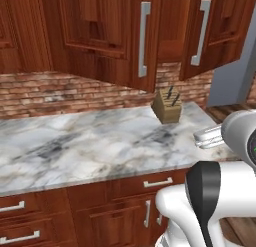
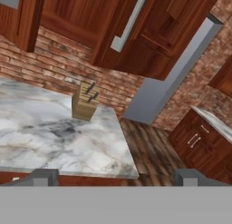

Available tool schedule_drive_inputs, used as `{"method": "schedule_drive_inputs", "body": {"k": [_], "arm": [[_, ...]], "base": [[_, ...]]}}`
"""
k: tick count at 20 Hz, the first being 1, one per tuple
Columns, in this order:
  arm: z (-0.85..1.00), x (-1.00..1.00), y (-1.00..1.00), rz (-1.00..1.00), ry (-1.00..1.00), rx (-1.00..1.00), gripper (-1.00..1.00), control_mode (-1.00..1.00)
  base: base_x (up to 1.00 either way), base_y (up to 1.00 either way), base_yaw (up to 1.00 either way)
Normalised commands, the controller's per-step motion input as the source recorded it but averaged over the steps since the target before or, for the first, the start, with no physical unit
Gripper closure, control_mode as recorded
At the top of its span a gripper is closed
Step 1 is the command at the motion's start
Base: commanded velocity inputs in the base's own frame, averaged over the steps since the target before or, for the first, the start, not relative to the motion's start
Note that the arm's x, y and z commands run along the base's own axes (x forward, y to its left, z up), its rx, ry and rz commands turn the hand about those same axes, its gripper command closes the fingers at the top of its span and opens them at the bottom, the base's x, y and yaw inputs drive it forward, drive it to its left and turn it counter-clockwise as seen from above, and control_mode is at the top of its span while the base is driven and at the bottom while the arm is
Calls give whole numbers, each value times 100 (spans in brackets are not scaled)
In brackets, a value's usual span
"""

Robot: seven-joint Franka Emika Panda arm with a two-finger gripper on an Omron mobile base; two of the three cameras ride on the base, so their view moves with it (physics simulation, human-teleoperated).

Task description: Close all open cabinet doors.

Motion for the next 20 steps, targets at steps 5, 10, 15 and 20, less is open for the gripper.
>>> {"method": "schedule_drive_inputs", "body": {"k": [5, 10, 15, 20], "arm": [[0, 0, 0, 0, 0, 0, -100, 100], [0, 0, 0, 0, 0, 0, -100, 100], [0, 0, 0, 0, 0, 0, -100, 100], [0, 0, 0, 0, 0, 0, -100, 100]], "base": [[35, -20, 11], [35, -23, 10], [18, -23, 6], [27, -23, 6]]}}
